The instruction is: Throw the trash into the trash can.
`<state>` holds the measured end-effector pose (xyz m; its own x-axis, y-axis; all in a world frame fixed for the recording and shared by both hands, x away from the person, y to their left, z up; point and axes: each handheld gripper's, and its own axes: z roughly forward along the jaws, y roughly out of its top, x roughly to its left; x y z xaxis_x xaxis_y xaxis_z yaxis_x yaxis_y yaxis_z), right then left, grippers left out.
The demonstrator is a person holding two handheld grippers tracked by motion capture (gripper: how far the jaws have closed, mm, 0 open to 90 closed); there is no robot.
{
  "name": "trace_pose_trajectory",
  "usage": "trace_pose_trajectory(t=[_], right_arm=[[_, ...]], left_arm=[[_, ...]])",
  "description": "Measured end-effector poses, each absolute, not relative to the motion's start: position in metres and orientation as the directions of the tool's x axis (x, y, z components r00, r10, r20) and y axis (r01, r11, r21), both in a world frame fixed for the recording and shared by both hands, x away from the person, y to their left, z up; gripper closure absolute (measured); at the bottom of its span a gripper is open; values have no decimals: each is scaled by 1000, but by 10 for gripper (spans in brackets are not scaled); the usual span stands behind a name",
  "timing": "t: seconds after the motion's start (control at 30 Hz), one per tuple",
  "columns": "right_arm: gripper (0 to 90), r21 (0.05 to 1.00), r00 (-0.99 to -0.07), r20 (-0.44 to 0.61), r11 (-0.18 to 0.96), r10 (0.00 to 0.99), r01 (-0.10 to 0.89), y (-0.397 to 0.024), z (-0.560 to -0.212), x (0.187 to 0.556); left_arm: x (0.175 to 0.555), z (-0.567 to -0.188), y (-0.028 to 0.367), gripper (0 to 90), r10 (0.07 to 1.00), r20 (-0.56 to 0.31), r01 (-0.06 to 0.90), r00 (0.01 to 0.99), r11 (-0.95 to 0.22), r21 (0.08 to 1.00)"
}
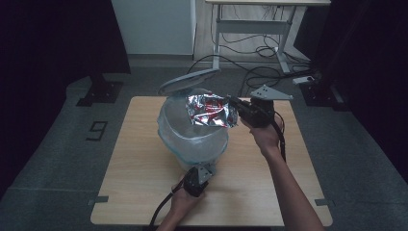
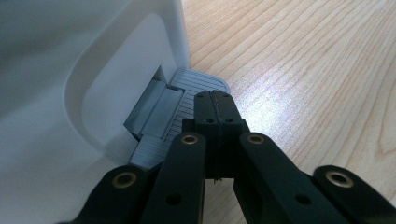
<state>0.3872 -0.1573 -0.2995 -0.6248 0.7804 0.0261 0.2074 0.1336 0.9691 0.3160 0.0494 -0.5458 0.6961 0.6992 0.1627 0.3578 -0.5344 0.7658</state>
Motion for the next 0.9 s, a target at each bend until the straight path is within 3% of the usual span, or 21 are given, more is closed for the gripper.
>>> trace_pose_trajectory(t=[0.9], right_arm=[[890, 964, -640, 28, 148, 768, 219, -130, -304, 406]], left_arm=[[316, -546, 51, 900, 700, 162, 360, 696, -535, 765]])
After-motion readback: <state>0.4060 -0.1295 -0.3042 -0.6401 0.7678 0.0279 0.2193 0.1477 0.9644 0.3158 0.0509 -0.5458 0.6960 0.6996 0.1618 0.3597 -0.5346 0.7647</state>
